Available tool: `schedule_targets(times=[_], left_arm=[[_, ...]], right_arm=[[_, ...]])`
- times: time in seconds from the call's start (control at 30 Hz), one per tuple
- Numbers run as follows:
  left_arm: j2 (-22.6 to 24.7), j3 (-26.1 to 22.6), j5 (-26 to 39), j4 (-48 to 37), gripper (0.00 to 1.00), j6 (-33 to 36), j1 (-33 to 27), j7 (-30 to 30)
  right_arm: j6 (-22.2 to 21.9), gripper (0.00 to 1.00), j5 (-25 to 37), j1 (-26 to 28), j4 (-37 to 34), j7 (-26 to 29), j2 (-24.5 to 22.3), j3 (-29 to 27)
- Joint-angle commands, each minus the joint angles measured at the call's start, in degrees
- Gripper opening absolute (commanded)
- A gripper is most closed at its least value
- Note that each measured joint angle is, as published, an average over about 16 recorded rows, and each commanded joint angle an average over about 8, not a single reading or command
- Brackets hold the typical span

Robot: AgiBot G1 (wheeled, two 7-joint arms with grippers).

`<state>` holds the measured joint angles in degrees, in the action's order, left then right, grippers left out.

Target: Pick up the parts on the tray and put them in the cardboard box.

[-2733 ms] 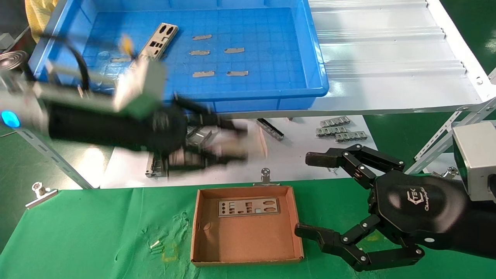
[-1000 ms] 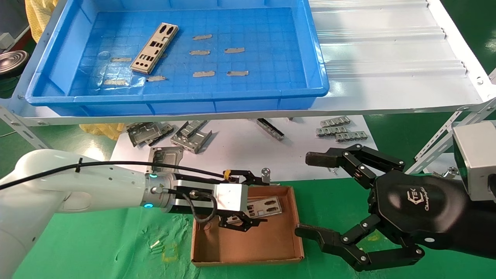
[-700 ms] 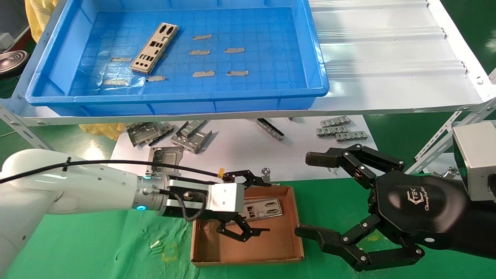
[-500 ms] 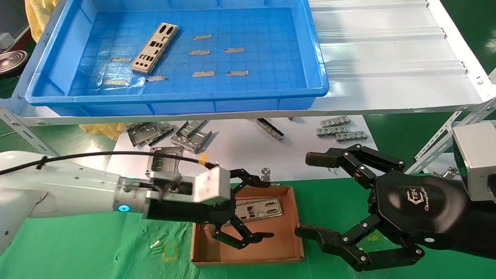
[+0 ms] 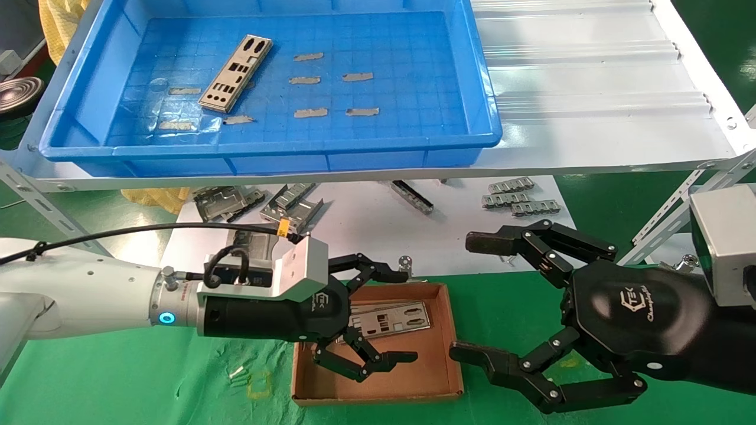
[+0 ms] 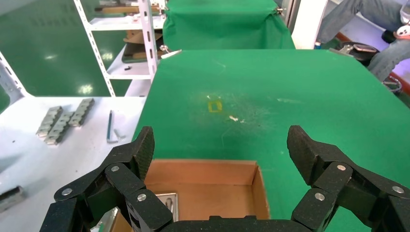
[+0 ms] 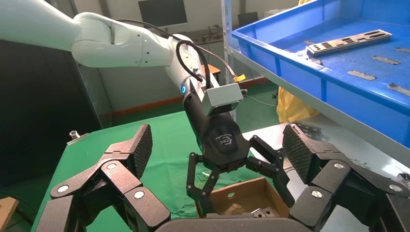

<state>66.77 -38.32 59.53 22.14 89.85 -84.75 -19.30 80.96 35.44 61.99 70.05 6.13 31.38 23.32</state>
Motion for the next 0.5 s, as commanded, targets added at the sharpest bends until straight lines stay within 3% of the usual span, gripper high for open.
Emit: schedule_targets(times=[0.03, 0.5], left_arm=[[-0.09, 0.05, 0.08, 0.36, 1.00, -0.24, 0.14, 0.01], [-7.55, 5.29, -4.10, 12.39, 1.00, -1.17, 5.56, 7.09]], right_arm=[[0.00, 1.00, 0.00, 0.00, 0.00, 0.00, 0.00, 0.00], [0.00, 1.00, 0.00, 0.00, 0.00, 0.00, 0.00, 0.00]])
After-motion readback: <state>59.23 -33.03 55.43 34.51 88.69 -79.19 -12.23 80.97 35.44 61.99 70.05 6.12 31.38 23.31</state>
